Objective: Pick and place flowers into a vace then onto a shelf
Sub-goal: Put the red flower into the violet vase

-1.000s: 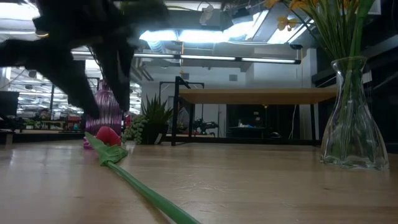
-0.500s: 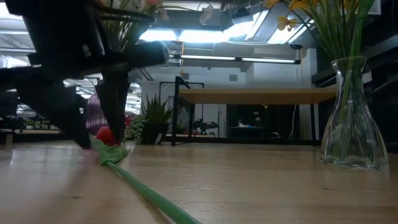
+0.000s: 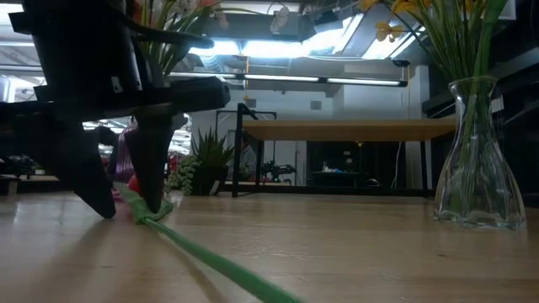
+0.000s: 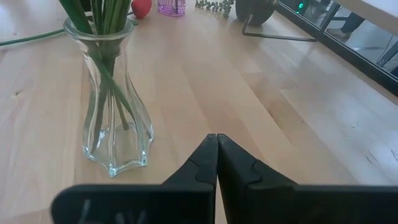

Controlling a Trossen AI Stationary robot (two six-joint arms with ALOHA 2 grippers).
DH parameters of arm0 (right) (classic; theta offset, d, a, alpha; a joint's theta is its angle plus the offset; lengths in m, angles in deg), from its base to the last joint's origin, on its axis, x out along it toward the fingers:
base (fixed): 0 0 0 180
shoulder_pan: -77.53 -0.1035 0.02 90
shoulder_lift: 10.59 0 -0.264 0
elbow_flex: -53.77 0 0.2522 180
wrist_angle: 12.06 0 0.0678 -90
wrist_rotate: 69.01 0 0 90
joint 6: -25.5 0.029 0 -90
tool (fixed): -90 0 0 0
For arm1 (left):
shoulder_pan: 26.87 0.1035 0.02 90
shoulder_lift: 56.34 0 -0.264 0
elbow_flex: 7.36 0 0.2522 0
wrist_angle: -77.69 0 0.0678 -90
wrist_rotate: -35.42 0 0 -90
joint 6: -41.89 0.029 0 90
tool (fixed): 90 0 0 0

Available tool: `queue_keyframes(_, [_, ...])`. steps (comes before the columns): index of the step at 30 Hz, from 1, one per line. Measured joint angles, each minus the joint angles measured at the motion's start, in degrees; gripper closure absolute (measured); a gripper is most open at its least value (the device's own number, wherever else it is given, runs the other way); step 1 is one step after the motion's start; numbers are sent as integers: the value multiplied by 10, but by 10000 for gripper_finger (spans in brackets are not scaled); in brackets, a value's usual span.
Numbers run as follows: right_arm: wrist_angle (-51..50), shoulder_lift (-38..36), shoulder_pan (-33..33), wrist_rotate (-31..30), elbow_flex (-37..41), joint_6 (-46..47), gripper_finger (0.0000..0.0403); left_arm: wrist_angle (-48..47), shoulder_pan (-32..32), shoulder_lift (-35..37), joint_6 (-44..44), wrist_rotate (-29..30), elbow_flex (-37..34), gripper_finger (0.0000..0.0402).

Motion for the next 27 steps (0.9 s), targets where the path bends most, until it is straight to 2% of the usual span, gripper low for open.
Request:
queue_keyframes(4, [0,0,0,0,0,0,391,-3,0,0,18,-9,0,251])
queue_keyframes(14, [0,0,0,-1,0,-1,391,-25,0,-1,46,-33,0,329])
queue_keyframes(23, [0,0,0,-1,0,-1,391,-17,1,-2,137,1,-1,392])
queue_keyframes(27, [0,0,0,-1,0,-1,391,-16,2,-3,179,15,1,395])
